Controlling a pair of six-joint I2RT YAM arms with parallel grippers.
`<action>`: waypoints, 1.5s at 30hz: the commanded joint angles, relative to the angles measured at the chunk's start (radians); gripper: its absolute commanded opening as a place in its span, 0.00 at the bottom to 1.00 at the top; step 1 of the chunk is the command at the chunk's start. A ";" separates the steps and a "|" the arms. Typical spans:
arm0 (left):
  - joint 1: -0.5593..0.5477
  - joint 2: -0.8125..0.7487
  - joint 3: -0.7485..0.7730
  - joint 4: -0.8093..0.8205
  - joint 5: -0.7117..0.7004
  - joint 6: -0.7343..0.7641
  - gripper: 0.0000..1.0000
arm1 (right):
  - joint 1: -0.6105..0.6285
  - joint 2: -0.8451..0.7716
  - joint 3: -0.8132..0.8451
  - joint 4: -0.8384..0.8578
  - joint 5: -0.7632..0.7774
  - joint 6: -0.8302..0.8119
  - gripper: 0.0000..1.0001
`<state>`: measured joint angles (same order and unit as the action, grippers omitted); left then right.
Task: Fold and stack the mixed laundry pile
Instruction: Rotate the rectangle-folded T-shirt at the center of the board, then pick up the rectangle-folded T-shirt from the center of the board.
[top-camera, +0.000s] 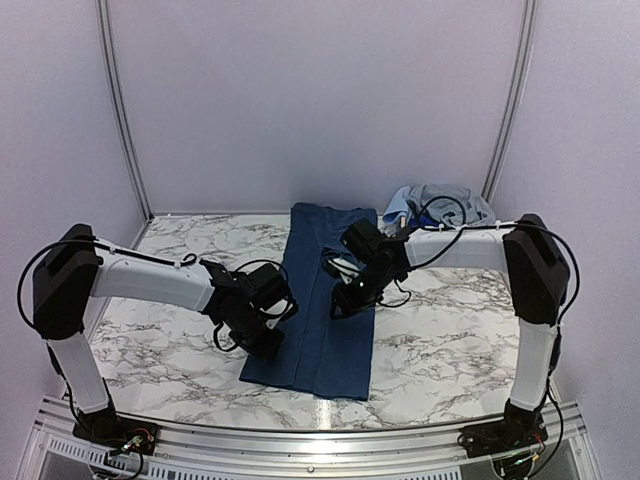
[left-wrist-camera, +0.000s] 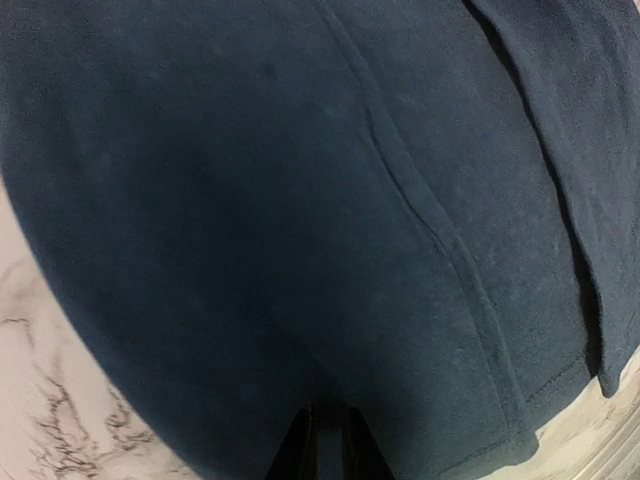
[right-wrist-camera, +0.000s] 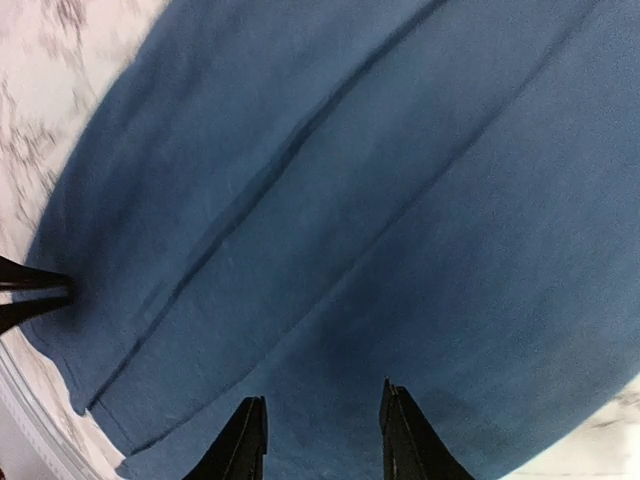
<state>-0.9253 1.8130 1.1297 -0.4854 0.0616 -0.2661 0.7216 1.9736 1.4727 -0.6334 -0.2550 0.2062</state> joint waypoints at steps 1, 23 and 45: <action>-0.092 0.027 -0.021 0.009 0.005 -0.032 0.09 | 0.018 -0.044 -0.148 0.070 -0.052 0.072 0.35; -0.202 -0.382 -0.313 0.104 0.020 -0.400 0.37 | 0.050 -0.590 -0.634 0.039 -0.156 0.330 0.43; -0.133 -0.296 -0.419 0.231 0.130 -0.470 0.32 | 0.241 -0.557 -0.816 0.166 -0.122 0.516 0.40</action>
<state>-1.0611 1.4895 0.7124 -0.2779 0.1490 -0.7387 0.9386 1.3956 0.6556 -0.5106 -0.3786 0.6865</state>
